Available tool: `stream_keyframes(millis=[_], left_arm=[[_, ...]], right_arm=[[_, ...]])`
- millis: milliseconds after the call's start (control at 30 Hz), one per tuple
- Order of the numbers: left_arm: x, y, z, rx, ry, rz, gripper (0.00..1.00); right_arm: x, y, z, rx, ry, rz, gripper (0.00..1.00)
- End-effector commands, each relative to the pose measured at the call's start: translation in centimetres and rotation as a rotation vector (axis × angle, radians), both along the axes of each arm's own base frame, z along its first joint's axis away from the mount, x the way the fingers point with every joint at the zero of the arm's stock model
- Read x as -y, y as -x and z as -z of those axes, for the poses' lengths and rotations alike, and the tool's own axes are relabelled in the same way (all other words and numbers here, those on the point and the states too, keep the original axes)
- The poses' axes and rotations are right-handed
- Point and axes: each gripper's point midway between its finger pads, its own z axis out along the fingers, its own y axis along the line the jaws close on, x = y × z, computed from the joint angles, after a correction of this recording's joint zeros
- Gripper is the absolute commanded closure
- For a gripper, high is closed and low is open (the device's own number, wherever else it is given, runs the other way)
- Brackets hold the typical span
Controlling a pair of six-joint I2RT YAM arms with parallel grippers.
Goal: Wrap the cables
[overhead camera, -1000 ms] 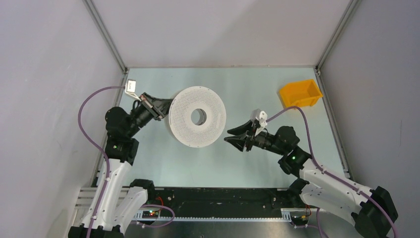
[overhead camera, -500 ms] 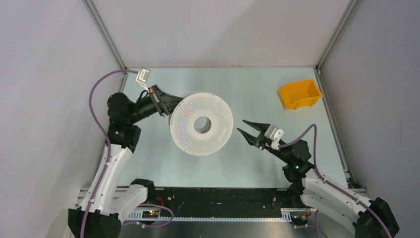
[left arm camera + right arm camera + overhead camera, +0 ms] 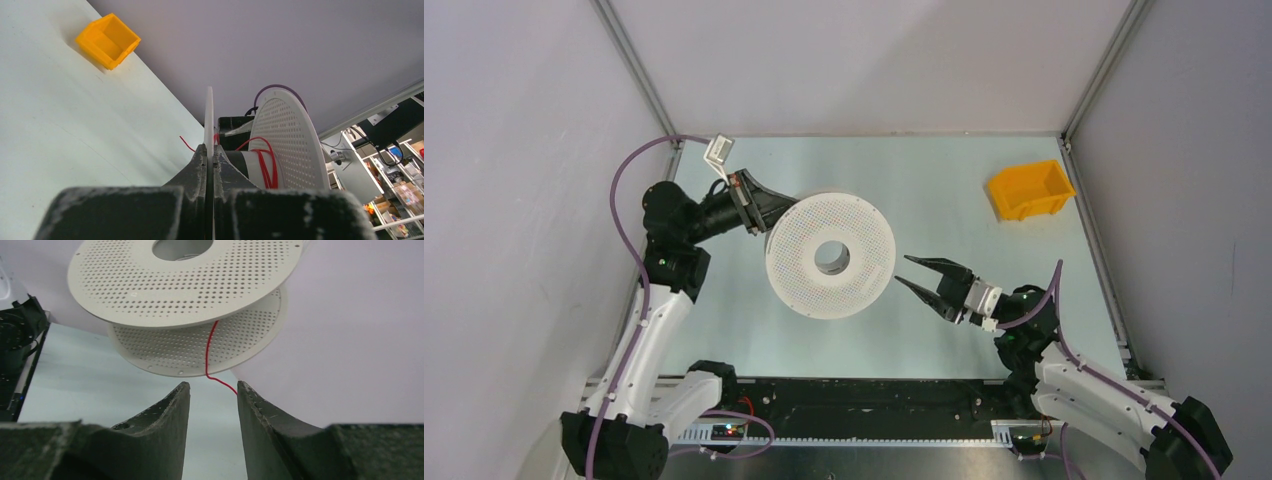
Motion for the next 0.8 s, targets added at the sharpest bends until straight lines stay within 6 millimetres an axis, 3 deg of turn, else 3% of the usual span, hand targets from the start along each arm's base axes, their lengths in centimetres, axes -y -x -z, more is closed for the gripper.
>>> stream_keyframes(millis=[0,667,767], left_arm=[[0.0,1.2,-2.5,0.086,0.023,0.017,1.00],[-0.1,1.6,-2.6,0.089,0.029,0.011,1.00],[0.0,1.6,-2.5,0.087,0.029,0.011,1.00]], right_arm=[[-0.4,0.8,-2.7,0.046,-0.036,-0.028,0.55],[-3.5,-0.7,-3.4,-0.060,-0.029,-0.016,0.58],[-3.6,-1.2,-3.3,-0.077,-0.029,-0.002,0.68]])
